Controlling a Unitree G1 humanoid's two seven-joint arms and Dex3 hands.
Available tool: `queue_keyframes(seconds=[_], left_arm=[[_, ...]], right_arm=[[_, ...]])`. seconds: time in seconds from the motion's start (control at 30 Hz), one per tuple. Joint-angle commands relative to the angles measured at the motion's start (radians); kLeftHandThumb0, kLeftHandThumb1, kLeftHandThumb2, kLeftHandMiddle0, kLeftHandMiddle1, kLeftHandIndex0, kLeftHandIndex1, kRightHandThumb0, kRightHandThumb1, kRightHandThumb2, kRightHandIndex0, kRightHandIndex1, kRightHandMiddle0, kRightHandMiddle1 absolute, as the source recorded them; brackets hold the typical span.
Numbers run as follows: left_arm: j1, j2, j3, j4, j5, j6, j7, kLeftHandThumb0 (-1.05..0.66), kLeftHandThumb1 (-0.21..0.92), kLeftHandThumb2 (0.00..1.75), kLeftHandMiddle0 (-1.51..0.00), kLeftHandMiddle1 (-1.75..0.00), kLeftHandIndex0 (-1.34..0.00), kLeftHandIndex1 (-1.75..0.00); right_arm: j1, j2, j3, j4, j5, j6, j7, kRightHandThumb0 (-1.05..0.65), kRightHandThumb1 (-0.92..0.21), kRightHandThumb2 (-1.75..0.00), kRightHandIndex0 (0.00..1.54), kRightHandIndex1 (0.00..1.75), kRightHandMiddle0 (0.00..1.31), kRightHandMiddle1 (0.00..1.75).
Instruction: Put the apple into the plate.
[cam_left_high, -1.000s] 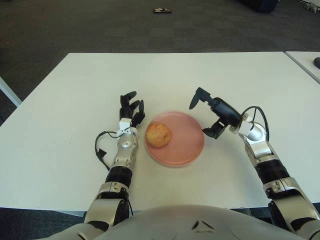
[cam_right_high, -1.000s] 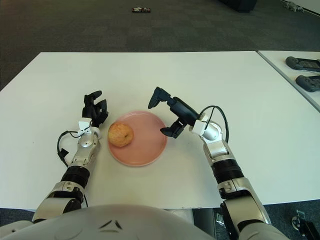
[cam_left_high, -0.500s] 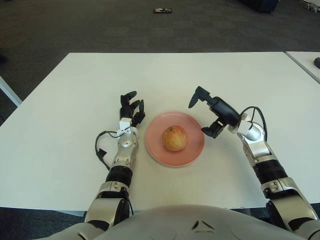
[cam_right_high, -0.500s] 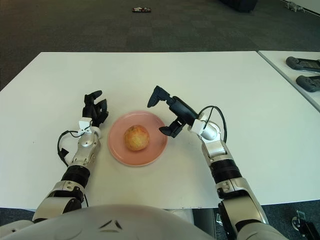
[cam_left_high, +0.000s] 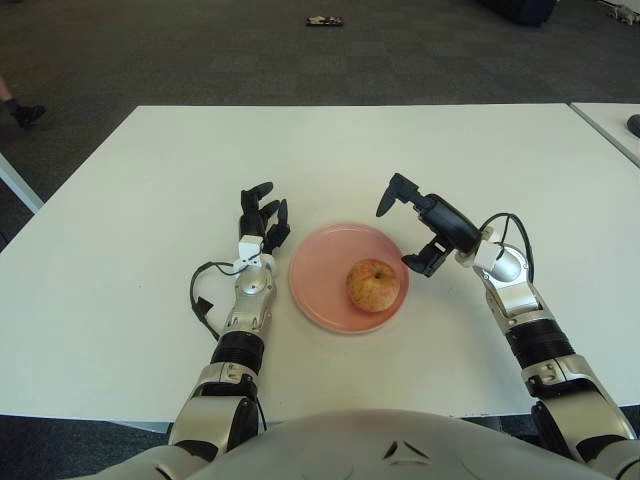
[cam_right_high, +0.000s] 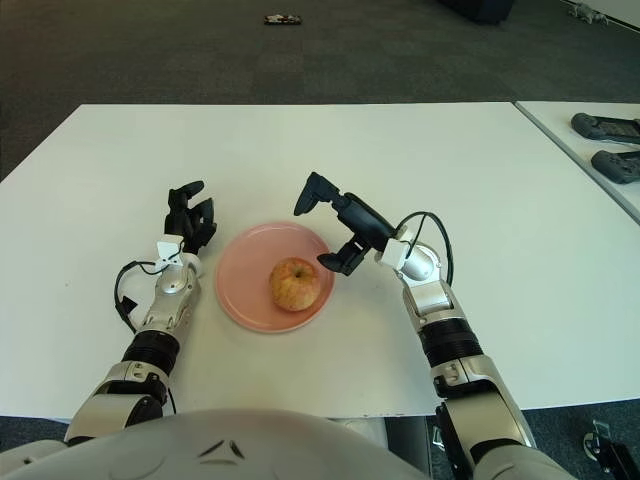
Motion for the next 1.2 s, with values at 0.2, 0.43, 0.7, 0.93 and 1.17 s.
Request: queue_keyframes(seconds=[0.2, 0.43, 0.7, 0.93, 1.17], left_arm=[[0.022, 0.005, 0.003, 0.022, -0.005, 0.028, -0.010, -0.74, 0.92, 0.51, -0.30, -0.81, -0.09, -1.22], [0.025, 0.005, 0.004, 0.020, -0.003, 0.031, -0.008, -0.74, 0.92, 0.51, -0.31, -0.81, -0.09, -1.22], [0.034, 0.005, 0.002, 0.010, -0.001, 0.032, -0.009, -0.74, 0.92, 0.51, -0.32, -0.81, -0.09, -1.22], [0.040, 0.005, 0.000, 0.001, -0.001, 0.039, -0.011, -0.74, 0.92, 0.51, -0.32, -0.82, -0.09, -1.22], [0.048, 0.004, -0.004, -0.014, 0.003, 0.050, -0.008, -0.74, 0.92, 0.51, -0.32, -0.82, -0.09, -1.22]], right_arm=[[0.006, 0.004, -0.012, -0.021, -0.006, 0.009, -0.011, 0.53, -0.16, -1.51, 0.74, 1.75, 0.94, 1.75], [0.009, 0.005, -0.010, -0.027, -0.009, 0.011, -0.014, 0.53, -0.16, -1.51, 0.74, 1.75, 0.94, 1.75], [0.017, 0.006, -0.009, -0.040, -0.013, 0.016, -0.017, 0.53, -0.16, -1.51, 0.74, 1.75, 0.94, 1.75], [0.022, 0.007, -0.008, -0.049, -0.014, 0.019, -0.018, 0.53, -0.15, -1.51, 0.74, 1.75, 0.94, 1.75], [0.028, 0.007, -0.008, -0.059, -0.016, 0.023, -0.019, 0.53, -0.15, -1.51, 0.74, 1.75, 0.94, 1.75]])
